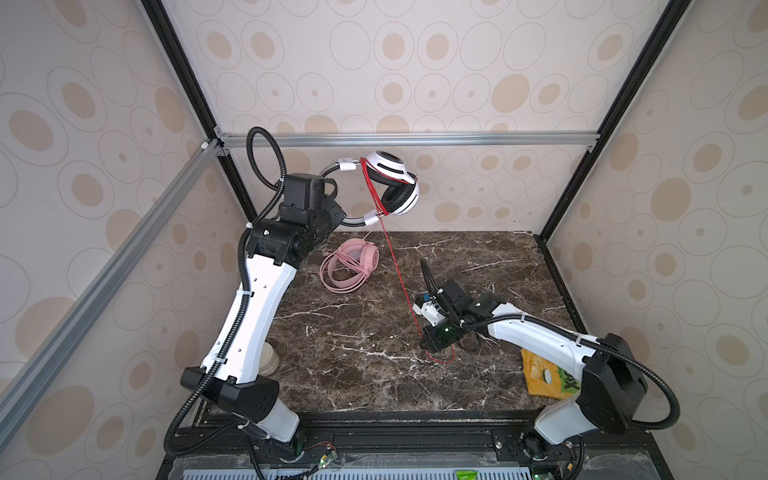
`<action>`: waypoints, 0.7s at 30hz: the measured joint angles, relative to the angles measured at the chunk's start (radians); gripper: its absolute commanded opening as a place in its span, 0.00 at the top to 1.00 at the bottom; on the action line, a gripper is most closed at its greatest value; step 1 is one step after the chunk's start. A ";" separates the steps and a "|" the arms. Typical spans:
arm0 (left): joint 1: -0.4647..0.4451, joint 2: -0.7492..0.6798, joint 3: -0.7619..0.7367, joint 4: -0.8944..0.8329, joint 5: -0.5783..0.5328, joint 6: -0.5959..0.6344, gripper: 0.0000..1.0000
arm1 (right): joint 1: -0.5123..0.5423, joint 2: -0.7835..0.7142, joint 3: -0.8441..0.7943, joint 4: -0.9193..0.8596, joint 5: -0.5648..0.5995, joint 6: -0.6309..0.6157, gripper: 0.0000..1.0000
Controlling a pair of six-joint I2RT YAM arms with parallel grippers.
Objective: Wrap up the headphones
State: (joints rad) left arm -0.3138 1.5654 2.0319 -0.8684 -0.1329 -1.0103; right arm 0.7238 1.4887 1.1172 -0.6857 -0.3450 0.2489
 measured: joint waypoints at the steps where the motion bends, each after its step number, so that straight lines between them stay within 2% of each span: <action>1: 0.003 0.000 0.000 0.000 -0.008 0.002 1.00 | 0.004 -0.024 0.006 -0.021 0.011 -0.006 1.00; 10: 0.009 -0.001 -0.017 -0.013 -0.120 0.027 1.00 | 0.011 -0.208 0.193 -0.255 0.182 -0.085 1.00; 21: 0.011 -0.031 -0.180 -0.043 -0.151 0.045 1.00 | 0.015 -0.213 0.589 -0.505 0.422 -0.261 1.00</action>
State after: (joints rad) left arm -0.3027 1.5341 1.8519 -0.9119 -0.2836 -0.9653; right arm 0.7391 1.2755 1.7061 -1.1908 0.0772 -0.0124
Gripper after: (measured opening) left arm 0.066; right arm 0.055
